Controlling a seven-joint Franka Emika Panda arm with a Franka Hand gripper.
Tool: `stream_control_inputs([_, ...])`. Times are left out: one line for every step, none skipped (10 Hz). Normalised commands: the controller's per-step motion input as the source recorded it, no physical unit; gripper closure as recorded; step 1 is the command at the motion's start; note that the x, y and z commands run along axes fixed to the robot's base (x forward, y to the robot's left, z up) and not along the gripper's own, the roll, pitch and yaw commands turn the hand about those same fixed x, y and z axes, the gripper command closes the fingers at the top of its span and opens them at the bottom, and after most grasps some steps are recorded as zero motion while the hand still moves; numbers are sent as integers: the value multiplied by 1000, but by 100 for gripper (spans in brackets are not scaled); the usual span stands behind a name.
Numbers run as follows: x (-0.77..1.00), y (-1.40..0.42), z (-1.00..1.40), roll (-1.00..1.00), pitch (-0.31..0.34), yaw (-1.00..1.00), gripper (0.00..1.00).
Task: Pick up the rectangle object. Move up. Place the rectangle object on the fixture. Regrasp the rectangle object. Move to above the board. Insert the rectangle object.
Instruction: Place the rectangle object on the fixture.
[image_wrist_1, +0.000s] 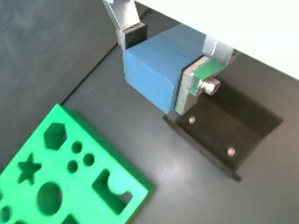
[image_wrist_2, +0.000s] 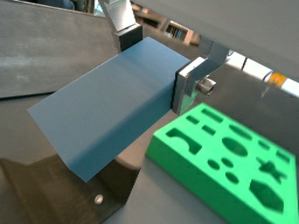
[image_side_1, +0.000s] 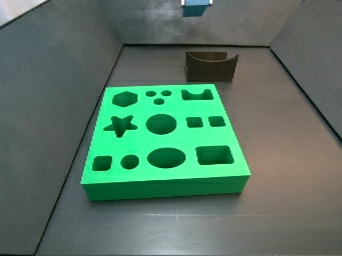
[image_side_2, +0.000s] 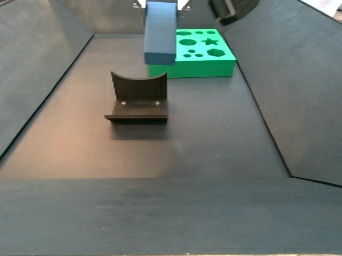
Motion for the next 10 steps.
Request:
stream_control_inputs([718,51,-34,-561,66,-104,100])
stream_control_inputs([644,51,-28,-400,56,-106,100])
stream_control_inputs([568,41,-23,-253,51,-100,100])
stream_control_inputs([481,32,-13,-179,42,-95,100])
stream_control_inputs([353,33,-17,-152,36,-79,100])
stream_control_inputs([270,33,-17,-144,37,-67,100])
stream_control_inputs([189,30,-13,-143,46,-58,100])
stream_control_inputs([140,130,-1000,-1000,316,29,100])
stream_control_inputs([137,139,-1000,-1000,308,4,100])
stream_control_inputs([146,141,-1000,-976,326,-54,100])
